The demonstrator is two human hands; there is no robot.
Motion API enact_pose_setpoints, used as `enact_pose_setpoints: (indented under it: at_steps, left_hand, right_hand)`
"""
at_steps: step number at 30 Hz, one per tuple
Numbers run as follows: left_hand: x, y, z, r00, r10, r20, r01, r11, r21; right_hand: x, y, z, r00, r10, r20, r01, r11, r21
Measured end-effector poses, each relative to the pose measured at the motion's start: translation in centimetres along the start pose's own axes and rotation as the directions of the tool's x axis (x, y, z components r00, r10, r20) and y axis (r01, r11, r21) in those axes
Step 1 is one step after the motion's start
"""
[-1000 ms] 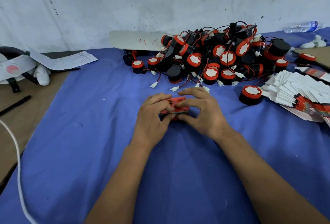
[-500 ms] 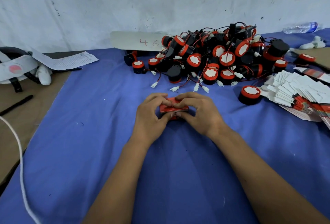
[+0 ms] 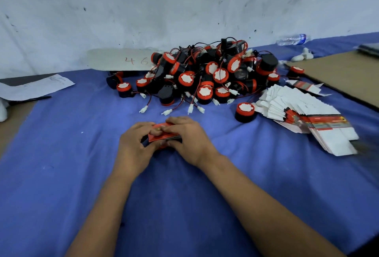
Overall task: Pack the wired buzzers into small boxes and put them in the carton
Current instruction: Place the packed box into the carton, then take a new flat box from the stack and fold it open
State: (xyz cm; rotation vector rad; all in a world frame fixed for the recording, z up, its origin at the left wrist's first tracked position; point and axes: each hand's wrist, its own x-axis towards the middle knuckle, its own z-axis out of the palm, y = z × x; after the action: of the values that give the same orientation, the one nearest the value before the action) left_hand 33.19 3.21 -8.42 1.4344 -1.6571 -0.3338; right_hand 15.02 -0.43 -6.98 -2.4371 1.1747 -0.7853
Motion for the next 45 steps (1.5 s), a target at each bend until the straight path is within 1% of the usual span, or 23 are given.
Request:
enact_pose_setpoints:
  at_steps: [3, 4, 5, 7, 8, 10, 11, 12, 13, 14, 16, 19, 22, 24, 26, 29, 31, 34, 36, 39, 42, 43, 45]
  left_hand:
    - [0.0, 1.1, 0.0, 0.997, 0.030, 0.064, -0.036, 0.995, 0.091]
    - [0.6, 2.2, 1.1, 0.993, 0.029, 0.118, -0.041, 0.994, 0.098]
    - [1.5, 3.4, 1.7, 0.978, 0.008, 0.206, -0.026, 0.996, 0.082]
    - [2.8, 8.0, 4.0, 0.911, 0.002, 0.413, 0.020, 0.999, -0.049]
    - [3.3, 10.4, 5.0, 0.894, 0.064, 0.443, -0.002, 0.990, -0.140]
    - [4.0, 17.3, 8.1, 0.897, 0.274, 0.346, -0.167, 0.936, -0.308]
    - [3.8, 21.2, 9.1, 0.869, 0.383, 0.313, -0.261, 0.892, -0.369]
    - [3.4, 24.8, 9.9, 0.815, 0.483, 0.319, -0.320, 0.836, -0.446]
    - [2.8, 28.2, 10.9, 0.769, 0.548, 0.328, -0.327, 0.779, -0.535]
    - [2.2, 31.7, 12.2, 0.718, 0.600, 0.351, -0.297, 0.722, -0.625]
    - [0.6, 37.6, 15.0, 0.644, 0.677, 0.357, -0.268, 0.637, -0.723]
    - [-3.2, 45.5, 17.8, 0.523, 0.805, 0.281, -0.329, 0.495, -0.804]
    - [-7.1, 51.5, 19.4, 0.418, 0.877, 0.236, -0.418, 0.417, -0.807]
    - [-9.7, 54.0, 20.4, 0.298, 0.910, 0.287, -0.488, 0.404, -0.774]
    - [-11.7, 55.0, 21.6, 0.200, 0.925, 0.323, -0.594, 0.377, -0.711]
    - [-13.5, 54.8, 22.9, 0.108, 0.935, 0.337, -0.750, 0.300, -0.590]
    - [-13.7, 54.5, 23.4, 0.104, 0.938, 0.331, -0.786, 0.281, -0.551]
    - [-13.4, 54.2, 23.8, 0.099, 0.946, 0.308, -0.822, 0.252, -0.510]
    - [-13.2, 54.0, 23.6, 0.113, 0.949, 0.294, -0.817, 0.257, -0.516]
    - [-12.5, 53.5, 23.3, 0.181, 0.940, 0.291, -0.760, 0.321, -0.565]
    - [-11.4, 53.0, 23.2, 0.241, 0.930, 0.278, -0.740, 0.362, -0.567]
    - [-11.0, 52.8, 23.2, 0.257, 0.930, 0.263, -0.748, 0.364, -0.556]
    - [-10.2, 52.2, 23.2, 0.306, 0.919, 0.247, -0.737, 0.393, -0.550]
  right_hand:
    - [-0.5, -1.6, -2.7, 0.995, 0.016, 0.102, 0.004, 0.982, -0.191]
    - [-1.6, -1.5, -4.8, 0.993, 0.052, 0.103, -0.022, 0.961, -0.277]
    - [-2.5, -1.7, -6.6, 0.994, 0.077, 0.082, -0.045, 0.942, -0.333]
    - [-5.8, -1.5, -11.9, 0.993, 0.104, -0.049, -0.115, 0.917, -0.382]
    - [-7.6, -1.8, -14.5, 0.986, 0.115, -0.124, -0.154, 0.914, -0.374]
    - [-12.3, -2.3, -20.5, 0.951, 0.168, -0.258, -0.257, 0.895, -0.364]
    - [-14.7, -2.5, -23.4, 0.930, 0.210, -0.301, -0.321, 0.865, -0.386]
    - [-17.1, -2.9, -26.0, 0.911, 0.250, -0.328, -0.378, 0.825, -0.420]
    - [-19.4, -3.2, -28.3, 0.886, 0.297, -0.356, -0.441, 0.777, -0.449]
    - [-22.4, -3.6, -30.8, 0.853, 0.343, -0.394, -0.507, 0.724, -0.468]
    - [-28.1, -5.0, -34.8, 0.781, 0.404, -0.476, -0.613, 0.641, -0.461]
    - [-34.9, -8.1, -39.1, 0.641, 0.458, -0.616, -0.761, 0.483, -0.432]
    - [-40.3, -10.0, -41.7, 0.486, 0.531, -0.694, -0.874, 0.316, -0.370]
    - [-43.0, -10.2, -42.3, 0.371, 0.631, -0.681, -0.926, 0.203, -0.318]
    - [-44.4, -9.3, -42.4, 0.277, 0.718, -0.639, -0.951, 0.107, -0.291]
    - [-44.9, -7.4, -42.1, 0.204, 0.821, -0.533, -0.950, 0.034, -0.312]
    - [-45.0, -6.7, -42.2, 0.198, 0.849, -0.490, -0.944, 0.031, -0.328]
    - [-45.2, -6.6, -42.4, 0.226, 0.841, -0.492, -0.954, 0.089, -0.287]
    - [-45.3, -6.8, -42.5, 0.240, 0.844, -0.480, -0.960, 0.132, -0.247]
    - [-45.8, -7.0, -42.5, 0.238, 0.841, -0.485, -0.964, 0.145, -0.221]
    - [-45.4, -7.5, -42.7, 0.202, 0.777, -0.596, -0.977, 0.118, -0.177]
    - [-44.8, -7.5, -42.8, 0.213, 0.734, -0.645, -0.977, 0.143, -0.159]
    - [-42.5, -7.4, -42.6, 0.288, 0.631, -0.720, -0.952, 0.269, -0.144]
